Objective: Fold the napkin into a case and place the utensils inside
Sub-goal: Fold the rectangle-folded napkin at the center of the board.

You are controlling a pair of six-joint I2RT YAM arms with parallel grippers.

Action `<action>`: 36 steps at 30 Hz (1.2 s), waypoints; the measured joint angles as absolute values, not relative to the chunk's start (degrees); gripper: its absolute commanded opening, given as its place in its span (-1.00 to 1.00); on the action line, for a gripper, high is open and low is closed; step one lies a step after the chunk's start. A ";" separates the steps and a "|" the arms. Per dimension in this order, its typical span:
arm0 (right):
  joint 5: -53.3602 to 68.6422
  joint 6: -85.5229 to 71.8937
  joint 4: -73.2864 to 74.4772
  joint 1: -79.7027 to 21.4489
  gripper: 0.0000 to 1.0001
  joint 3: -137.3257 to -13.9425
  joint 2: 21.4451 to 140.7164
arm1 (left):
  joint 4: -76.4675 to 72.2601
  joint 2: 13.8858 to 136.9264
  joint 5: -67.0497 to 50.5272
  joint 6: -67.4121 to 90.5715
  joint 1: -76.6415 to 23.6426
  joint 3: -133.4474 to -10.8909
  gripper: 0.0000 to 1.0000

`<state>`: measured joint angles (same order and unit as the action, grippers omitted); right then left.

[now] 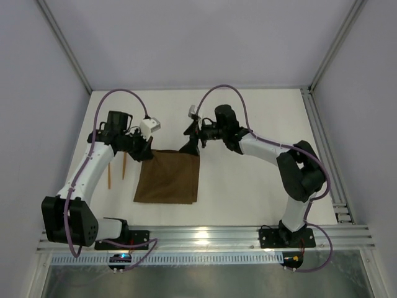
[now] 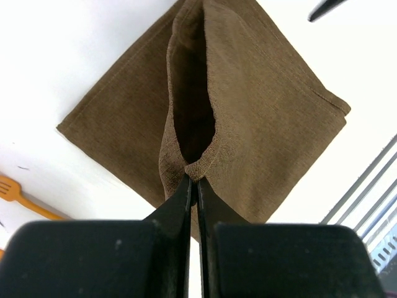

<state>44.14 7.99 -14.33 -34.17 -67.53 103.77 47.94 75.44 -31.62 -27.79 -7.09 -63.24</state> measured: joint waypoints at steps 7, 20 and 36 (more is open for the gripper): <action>60.36 13.32 -18.76 -36.40 0.87 -80.42 114.80 | 50.17 75.48 -32.14 -29.52 -7.16 -63.33 -1.00; 67.90 10.31 -12.29 -42.72 0.65 -91.02 127.94 | 49.67 75.46 -32.80 -30.22 -7.16 -63.24 -1.00; 64.40 22.55 16.86 -38.09 -0.34 -92.55 128.70 | 46.68 75.35 -30.48 -29.02 -7.16 -61.76 -1.00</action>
